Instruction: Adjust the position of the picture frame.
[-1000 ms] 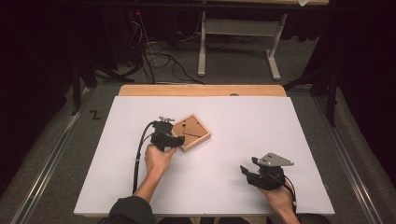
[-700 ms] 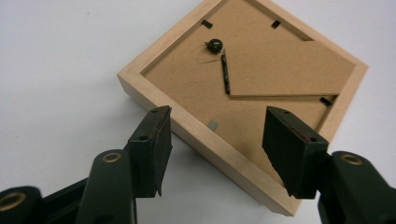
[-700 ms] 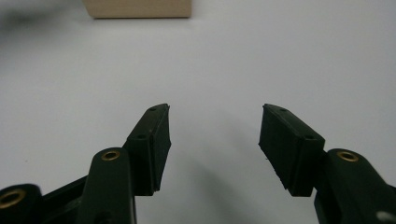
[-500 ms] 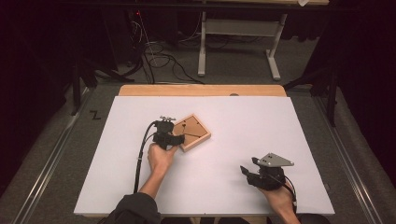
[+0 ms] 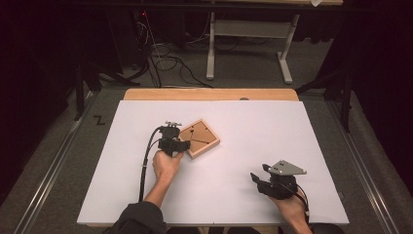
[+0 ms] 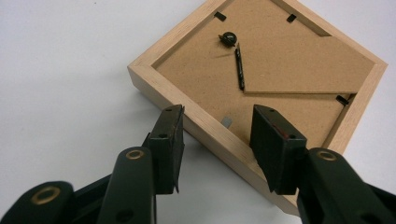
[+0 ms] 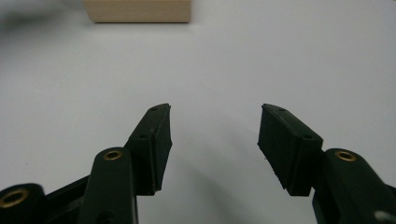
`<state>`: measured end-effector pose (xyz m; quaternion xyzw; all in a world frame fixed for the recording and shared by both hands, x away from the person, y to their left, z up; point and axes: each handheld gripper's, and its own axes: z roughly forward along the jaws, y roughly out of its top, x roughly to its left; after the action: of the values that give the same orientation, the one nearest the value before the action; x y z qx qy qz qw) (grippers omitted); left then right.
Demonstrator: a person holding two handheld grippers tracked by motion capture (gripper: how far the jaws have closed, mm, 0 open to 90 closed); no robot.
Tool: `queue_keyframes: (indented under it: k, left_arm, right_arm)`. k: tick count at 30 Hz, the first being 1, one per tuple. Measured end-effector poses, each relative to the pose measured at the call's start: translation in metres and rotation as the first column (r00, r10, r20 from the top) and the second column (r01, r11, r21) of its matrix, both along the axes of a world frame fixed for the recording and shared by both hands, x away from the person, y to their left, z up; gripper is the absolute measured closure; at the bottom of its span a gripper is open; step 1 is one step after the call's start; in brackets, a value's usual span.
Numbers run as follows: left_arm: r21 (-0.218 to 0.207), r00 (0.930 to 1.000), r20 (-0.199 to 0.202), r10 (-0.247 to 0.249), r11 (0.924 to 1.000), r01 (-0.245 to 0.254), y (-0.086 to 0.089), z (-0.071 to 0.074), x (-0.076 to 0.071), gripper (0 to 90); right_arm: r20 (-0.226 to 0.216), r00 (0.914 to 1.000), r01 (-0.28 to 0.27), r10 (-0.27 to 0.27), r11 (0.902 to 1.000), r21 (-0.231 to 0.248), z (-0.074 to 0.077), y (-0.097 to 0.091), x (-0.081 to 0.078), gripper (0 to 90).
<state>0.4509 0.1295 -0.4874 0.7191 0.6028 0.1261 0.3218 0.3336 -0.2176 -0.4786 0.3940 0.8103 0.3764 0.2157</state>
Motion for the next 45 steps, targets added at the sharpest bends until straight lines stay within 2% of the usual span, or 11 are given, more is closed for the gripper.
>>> queue_keyframes:
  k: [12, 16, 28, 45]
  left_arm:
    - [0.024, 0.9999, 0.012, -0.005, 0.9997, 0.005, -0.002, 0.0, -0.002, 56.6]
    - [0.008, 0.9995, 0.032, 0.003, 1.0, -0.003, -0.001, -0.002, -0.004, 57.2]
    - [0.011, 0.9993, 0.036, 0.005, 0.9999, -0.005, -0.003, -0.002, -0.005, 59.3]
    - [0.008, 0.9985, 0.039, -0.037, 0.9993, 0.037, -0.01, -0.001, -0.01, 66.1]
  right_arm:
    - [0.007, 0.9999, -0.01, 0.01, 0.9998, -0.015, -0.001, 0.002, 0.0, 44.4]
    - [0.008, 0.9999, -0.013, 0.013, 0.9998, -0.016, -0.001, 0.002, -0.001, 44.4]
    - [0.004, 0.9999, -0.013, 0.013, 0.9997, -0.019, -0.001, 0.003, -0.002, 44.4]
    - [0.005, 0.9997, -0.022, 0.022, 0.9994, -0.026, -0.001, 0.004, -0.002, 44.2]
